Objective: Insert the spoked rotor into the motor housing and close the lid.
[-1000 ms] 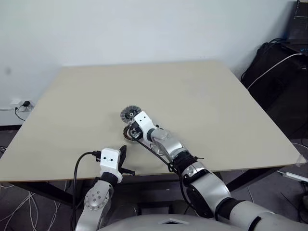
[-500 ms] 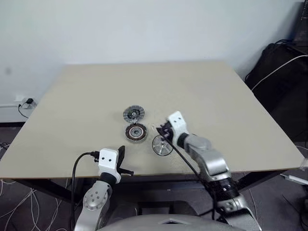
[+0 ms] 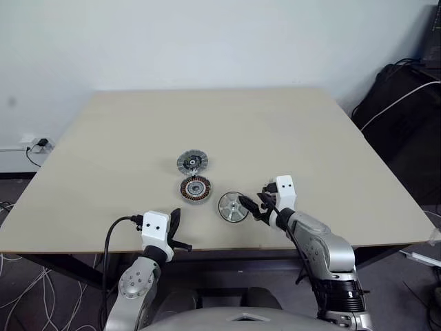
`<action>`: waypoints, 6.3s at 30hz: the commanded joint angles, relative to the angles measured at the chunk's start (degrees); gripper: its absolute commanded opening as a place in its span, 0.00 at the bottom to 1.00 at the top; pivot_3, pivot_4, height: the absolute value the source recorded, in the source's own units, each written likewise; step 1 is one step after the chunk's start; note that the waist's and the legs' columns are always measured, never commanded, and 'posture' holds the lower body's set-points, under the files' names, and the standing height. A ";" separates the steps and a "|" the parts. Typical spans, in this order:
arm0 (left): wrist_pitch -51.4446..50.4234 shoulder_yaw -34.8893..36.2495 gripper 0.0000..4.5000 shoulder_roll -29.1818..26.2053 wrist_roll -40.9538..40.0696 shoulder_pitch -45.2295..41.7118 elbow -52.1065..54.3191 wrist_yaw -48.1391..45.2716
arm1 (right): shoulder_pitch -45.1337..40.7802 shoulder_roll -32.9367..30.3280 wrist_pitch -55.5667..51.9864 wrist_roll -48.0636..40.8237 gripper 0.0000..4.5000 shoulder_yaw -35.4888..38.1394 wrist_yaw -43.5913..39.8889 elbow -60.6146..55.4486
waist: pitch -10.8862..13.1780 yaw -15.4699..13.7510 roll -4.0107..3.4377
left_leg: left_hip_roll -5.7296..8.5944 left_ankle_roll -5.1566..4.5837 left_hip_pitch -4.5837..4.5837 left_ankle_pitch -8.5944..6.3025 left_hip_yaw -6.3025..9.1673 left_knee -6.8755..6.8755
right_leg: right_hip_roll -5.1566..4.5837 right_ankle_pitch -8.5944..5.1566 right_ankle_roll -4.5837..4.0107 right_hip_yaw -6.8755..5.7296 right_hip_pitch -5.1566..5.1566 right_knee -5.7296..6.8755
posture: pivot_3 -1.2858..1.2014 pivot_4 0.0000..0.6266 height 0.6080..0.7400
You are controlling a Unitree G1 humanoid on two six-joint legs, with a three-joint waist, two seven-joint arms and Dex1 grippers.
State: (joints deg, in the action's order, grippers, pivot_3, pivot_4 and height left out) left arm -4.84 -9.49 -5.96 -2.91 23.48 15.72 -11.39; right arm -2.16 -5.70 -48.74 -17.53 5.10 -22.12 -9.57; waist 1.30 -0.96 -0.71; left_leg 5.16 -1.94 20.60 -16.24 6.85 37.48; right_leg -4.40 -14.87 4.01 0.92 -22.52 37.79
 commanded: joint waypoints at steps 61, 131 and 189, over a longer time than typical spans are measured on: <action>0.66 0.47 0.00 -0.55 -0.11 0.41 2.72 0.57 | -22.78 23.76 -22.46 -34.37 0.07 11.33 31.54 15.36 | 0.13 1.63 -0.44 | 0.06 -0.11 0.09 -0.04 -0.11 -0.17 | 0.02 0.01 -0.06 0.12 -0.22 0.02 | 0.52 0.00 1.00; 0.95 0.04 0.00 -0.67 0.07 0.30 2.42 1.20 | -31.52 20.30 -7.72 -30.46 0.07 6.35 25.65 35.70 | 0.09 2.16 -0.50 | 0.02 -0.04 0.05 0.27 -0.11 -0.20 | 0.13 0.24 -0.18 0.13 -0.23 0.06 | 0.52 0.00 1.00; 4.15 -0.01 0.00 0.19 0.96 1.22 2.12 2.62 | -33.43 11.65 29.48 16.51 0.01 -26.86 4.71 47.40 | 0.05 1.72 -0.32 | 0.17 0.00 0.02 0.39 -0.03 -0.32 | 0.19 0.27 -0.14 0.11 -0.27 0.07 | 0.52 0.00 1.00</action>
State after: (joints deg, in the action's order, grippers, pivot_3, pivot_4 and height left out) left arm -2.01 -9.62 -5.93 -2.21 24.72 15.84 -8.97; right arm -33.64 5.26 -19.64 -1.88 -22.84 -17.55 37.32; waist 1.34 0.76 -1.03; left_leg 5.32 -1.93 20.62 -15.85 6.82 37.16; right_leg -4.21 -14.60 3.87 1.04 -22.80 37.87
